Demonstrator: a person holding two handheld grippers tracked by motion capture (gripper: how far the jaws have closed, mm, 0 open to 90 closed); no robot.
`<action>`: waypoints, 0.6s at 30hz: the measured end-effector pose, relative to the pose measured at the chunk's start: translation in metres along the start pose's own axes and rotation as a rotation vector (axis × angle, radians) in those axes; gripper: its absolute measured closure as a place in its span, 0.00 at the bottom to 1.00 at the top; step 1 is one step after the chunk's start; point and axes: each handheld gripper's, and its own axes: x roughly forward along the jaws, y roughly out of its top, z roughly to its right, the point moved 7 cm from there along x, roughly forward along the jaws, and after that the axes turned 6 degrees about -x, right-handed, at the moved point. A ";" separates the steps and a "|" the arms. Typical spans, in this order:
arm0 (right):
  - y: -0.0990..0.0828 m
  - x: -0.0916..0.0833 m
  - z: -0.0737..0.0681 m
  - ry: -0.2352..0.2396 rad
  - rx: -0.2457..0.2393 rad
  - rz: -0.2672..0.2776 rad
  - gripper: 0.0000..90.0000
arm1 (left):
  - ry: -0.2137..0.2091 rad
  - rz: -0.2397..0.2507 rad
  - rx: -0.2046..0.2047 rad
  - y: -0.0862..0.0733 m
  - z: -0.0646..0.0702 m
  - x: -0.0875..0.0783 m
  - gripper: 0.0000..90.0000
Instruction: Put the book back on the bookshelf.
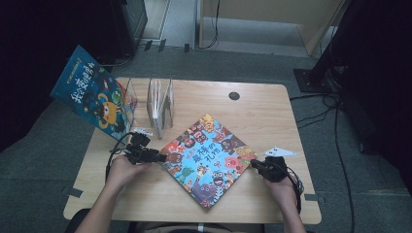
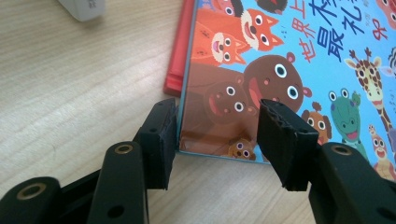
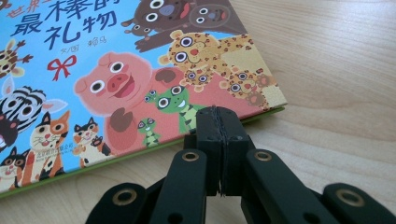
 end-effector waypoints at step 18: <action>0.015 0.014 0.019 0.016 0.038 0.011 1.00 | -0.031 -0.006 -0.015 -0.018 0.015 -0.002 0.52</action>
